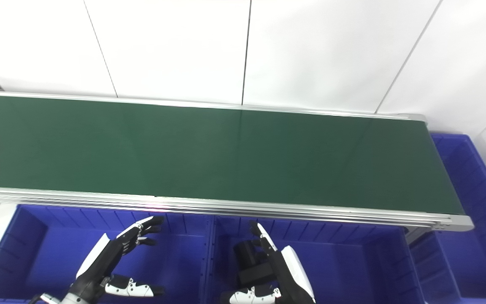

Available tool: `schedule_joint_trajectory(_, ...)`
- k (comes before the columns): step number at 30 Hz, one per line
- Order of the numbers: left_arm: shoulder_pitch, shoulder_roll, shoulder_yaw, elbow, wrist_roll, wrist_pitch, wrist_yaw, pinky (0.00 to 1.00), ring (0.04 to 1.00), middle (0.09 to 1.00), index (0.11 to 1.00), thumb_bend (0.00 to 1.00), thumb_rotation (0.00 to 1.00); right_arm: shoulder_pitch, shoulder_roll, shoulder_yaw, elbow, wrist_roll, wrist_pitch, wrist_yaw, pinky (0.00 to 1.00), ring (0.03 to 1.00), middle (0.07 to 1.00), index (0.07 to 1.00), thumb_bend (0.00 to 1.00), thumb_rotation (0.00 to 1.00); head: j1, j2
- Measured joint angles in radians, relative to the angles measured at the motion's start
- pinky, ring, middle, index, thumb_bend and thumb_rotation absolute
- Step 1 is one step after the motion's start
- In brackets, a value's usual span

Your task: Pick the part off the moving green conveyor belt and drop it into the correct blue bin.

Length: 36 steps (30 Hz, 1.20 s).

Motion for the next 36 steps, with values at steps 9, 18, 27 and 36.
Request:
schedule_joint_trajectory(9,0.000,0.000,0.000,-0.011,0.005,0.000,0.000,0.73,0.842,0.887,0.869,0.84,0.10,0.003,0.003,-0.006,-0.001,-0.001,0.000,-0.020,0.80,0.887,0.938,0.969,0.72,0.17,0.000,0.005)
schedule_joint_trajectory(18,0.000,-0.001,-0.001,-0.012,0.005,0.000,0.000,0.73,0.846,0.888,0.867,0.84,0.10,0.009,0.016,-0.017,-0.002,0.002,0.000,-0.024,0.80,0.890,0.940,0.966,0.71,0.17,0.075,0.003)
schedule_joint_trajectory(27,0.001,-0.033,-0.025,-0.016,0.043,0.005,0.005,0.70,0.802,0.855,0.840,0.88,0.11,0.018,-0.027,-0.052,-0.001,0.053,-0.012,-0.023,0.83,0.914,0.962,0.988,0.67,0.05,0.357,-0.089)
schedule_joint_trajectory(36,-0.002,-0.049,-0.032,-0.005,0.094,0.005,0.031,0.67,0.773,0.836,0.817,0.94,0.12,0.016,-0.043,-0.061,0.035,0.075,-0.042,-0.023,0.87,0.937,0.971,1.000,0.63,0.00,0.387,-0.127)
